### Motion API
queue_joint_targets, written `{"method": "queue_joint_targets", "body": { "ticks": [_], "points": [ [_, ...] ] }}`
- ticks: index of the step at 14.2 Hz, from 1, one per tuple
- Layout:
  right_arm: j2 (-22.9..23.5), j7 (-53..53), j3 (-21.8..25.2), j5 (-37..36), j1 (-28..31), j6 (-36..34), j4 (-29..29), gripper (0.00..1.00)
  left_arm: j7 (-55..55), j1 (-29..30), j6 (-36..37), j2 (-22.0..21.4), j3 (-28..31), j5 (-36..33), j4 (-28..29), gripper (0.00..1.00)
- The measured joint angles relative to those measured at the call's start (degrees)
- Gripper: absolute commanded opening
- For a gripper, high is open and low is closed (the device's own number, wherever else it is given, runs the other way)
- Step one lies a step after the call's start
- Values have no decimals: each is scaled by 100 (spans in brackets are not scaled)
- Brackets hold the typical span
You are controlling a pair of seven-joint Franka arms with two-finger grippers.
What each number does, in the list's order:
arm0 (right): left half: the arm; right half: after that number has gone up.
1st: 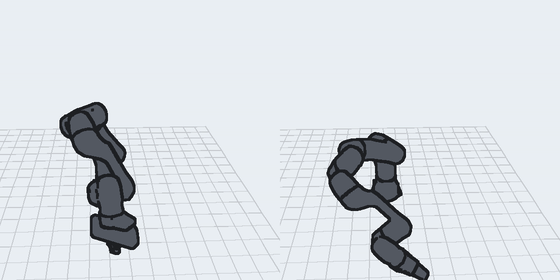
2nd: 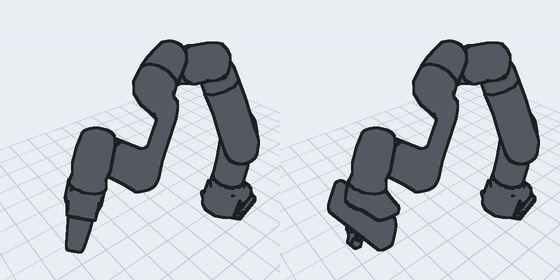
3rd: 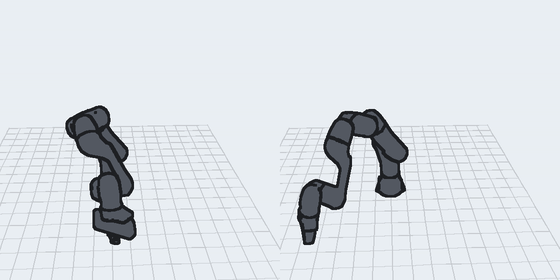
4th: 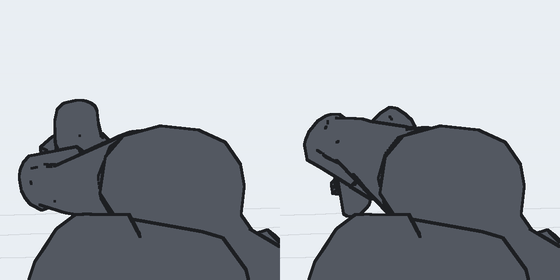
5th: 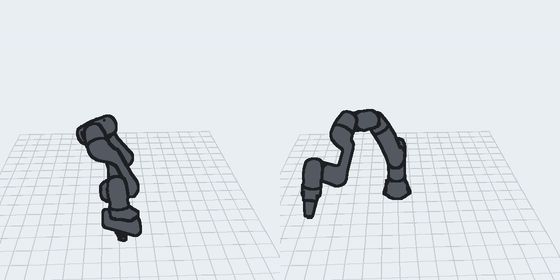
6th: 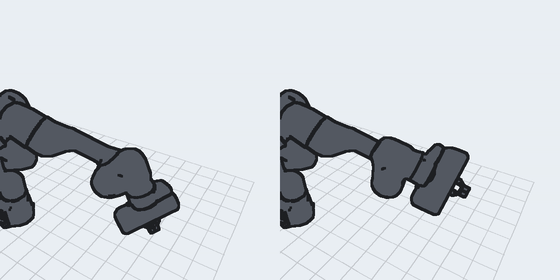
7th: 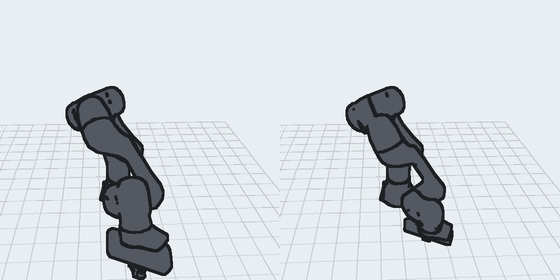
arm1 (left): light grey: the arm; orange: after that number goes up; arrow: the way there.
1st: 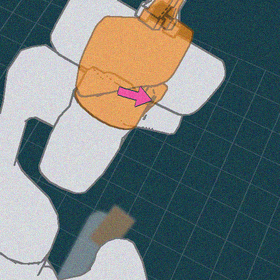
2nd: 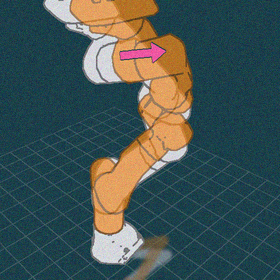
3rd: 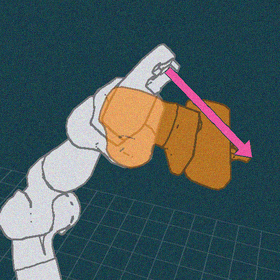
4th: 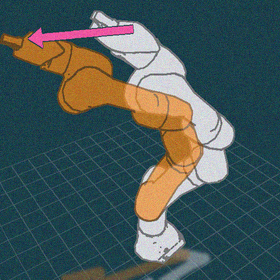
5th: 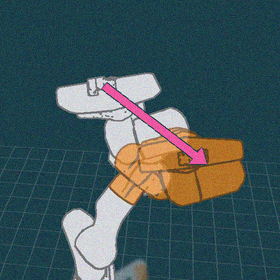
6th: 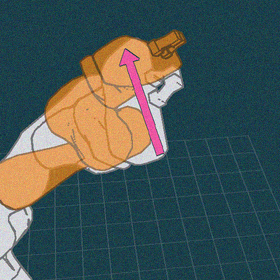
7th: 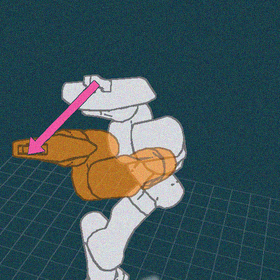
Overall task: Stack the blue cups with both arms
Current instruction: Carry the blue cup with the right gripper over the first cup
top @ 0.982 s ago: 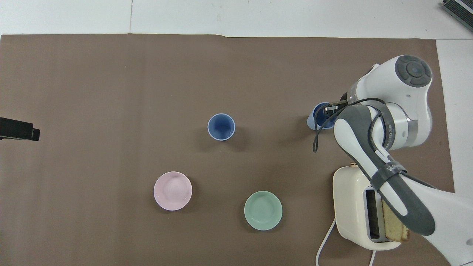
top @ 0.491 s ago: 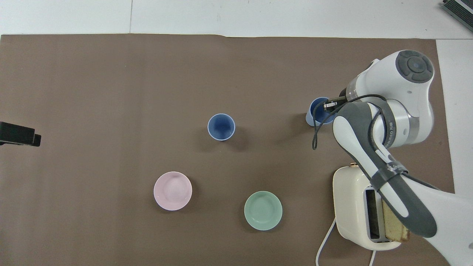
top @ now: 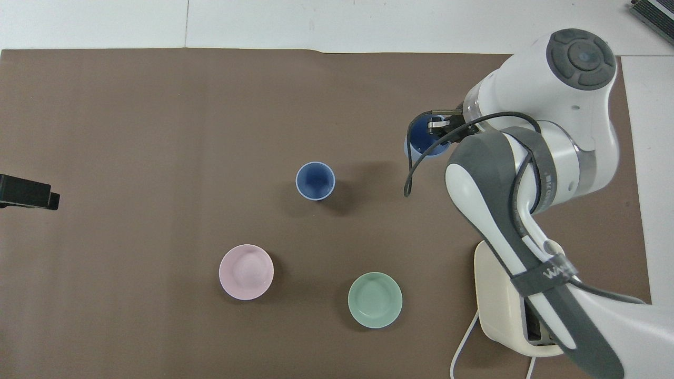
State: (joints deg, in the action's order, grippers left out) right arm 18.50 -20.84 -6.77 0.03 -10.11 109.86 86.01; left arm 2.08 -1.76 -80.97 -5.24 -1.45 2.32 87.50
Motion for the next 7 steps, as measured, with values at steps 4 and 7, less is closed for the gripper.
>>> {"method": "queue_joint_targets", "body": {
  "ticks": [4,7],
  "points": [
    [21,-912,-32,0,-694,2,-329,0,-2,1,7,0,15,0,0,100],
    [66,-1298,-167,0,-1059,5,-522,0,-2,1,7,0,17,0,0,100]
  ]
}}
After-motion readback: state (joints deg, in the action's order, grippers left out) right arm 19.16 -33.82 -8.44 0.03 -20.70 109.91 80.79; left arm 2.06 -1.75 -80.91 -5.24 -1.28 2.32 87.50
